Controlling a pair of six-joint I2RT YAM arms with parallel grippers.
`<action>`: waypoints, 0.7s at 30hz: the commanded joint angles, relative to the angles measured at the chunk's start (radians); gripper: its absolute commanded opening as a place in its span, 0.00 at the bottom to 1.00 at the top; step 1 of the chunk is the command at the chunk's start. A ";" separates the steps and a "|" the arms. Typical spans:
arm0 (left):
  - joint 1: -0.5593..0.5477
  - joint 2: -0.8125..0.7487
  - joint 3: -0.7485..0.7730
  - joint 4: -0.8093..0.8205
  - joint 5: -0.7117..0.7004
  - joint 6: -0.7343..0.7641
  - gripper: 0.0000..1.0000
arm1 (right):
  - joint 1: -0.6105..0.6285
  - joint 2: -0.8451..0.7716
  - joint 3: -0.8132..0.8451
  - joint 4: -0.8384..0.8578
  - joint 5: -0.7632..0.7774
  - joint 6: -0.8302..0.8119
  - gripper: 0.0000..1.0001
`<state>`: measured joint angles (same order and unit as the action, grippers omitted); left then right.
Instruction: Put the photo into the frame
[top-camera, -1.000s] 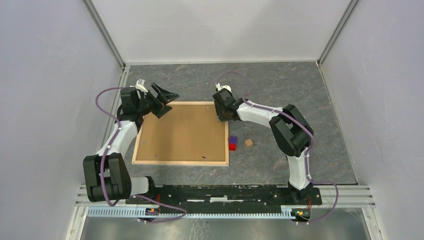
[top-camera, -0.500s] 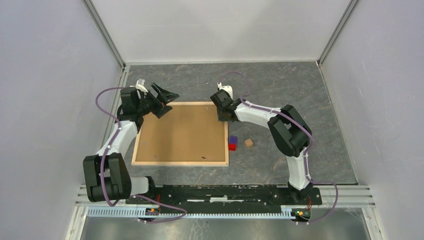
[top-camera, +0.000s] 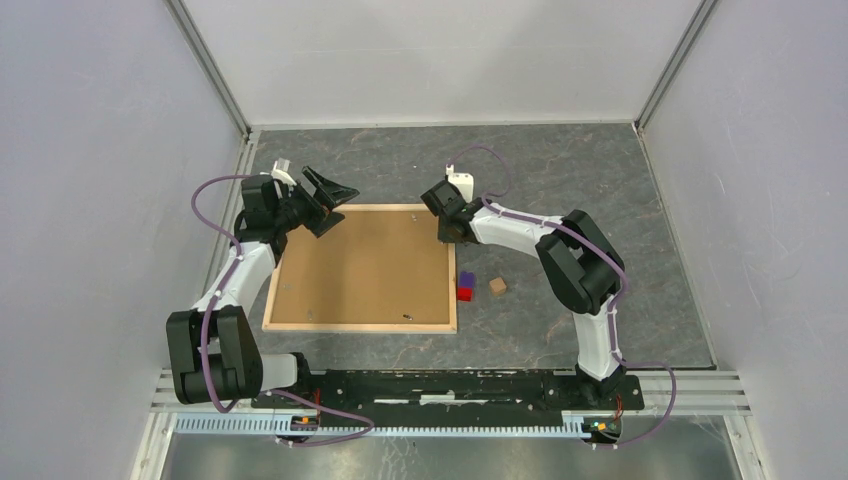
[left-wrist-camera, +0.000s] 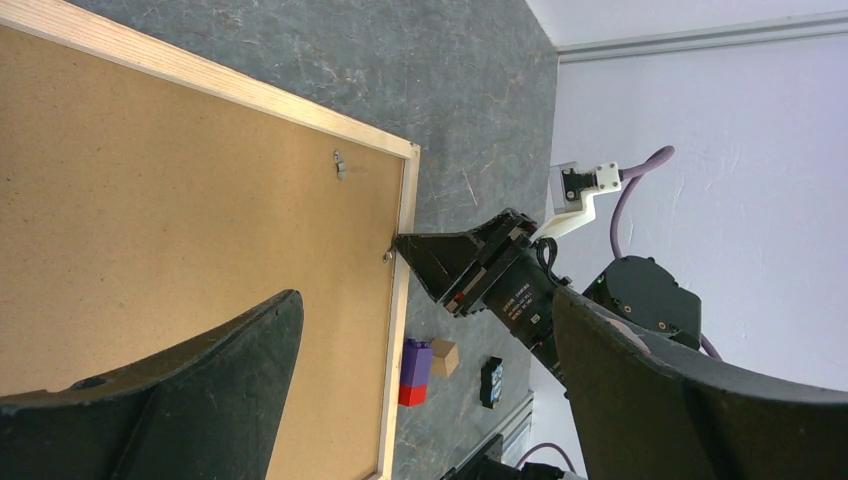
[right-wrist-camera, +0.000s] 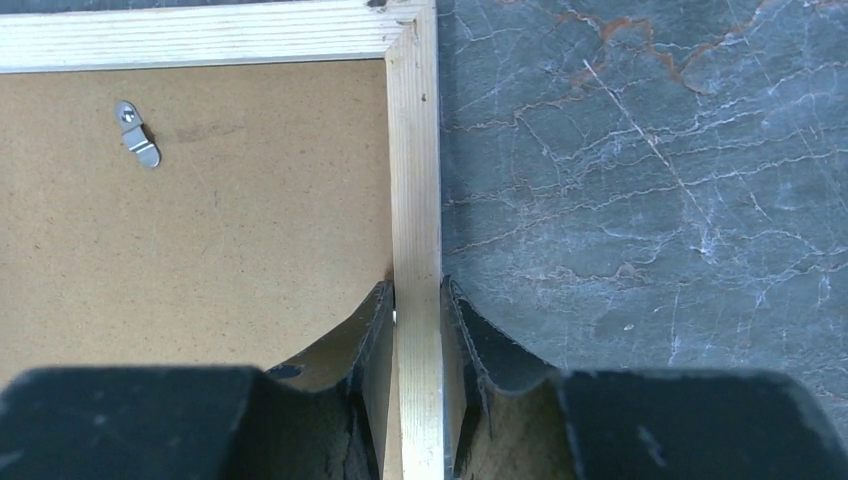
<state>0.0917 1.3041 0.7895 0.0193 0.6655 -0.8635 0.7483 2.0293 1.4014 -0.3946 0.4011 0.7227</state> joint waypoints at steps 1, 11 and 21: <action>-0.003 -0.029 -0.007 0.045 0.033 -0.043 1.00 | 0.043 -0.009 -0.056 -0.046 -0.073 0.096 0.01; -0.002 -0.032 -0.007 0.048 0.037 -0.046 1.00 | 0.045 -0.021 -0.041 -0.046 -0.045 0.068 0.34; -0.004 -0.029 -0.009 0.052 0.039 -0.049 1.00 | 0.047 -0.004 -0.054 -0.064 -0.051 0.068 0.49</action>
<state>0.0917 1.2995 0.7837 0.0261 0.6666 -0.8646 0.7742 2.0171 1.3777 -0.3843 0.4007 0.7742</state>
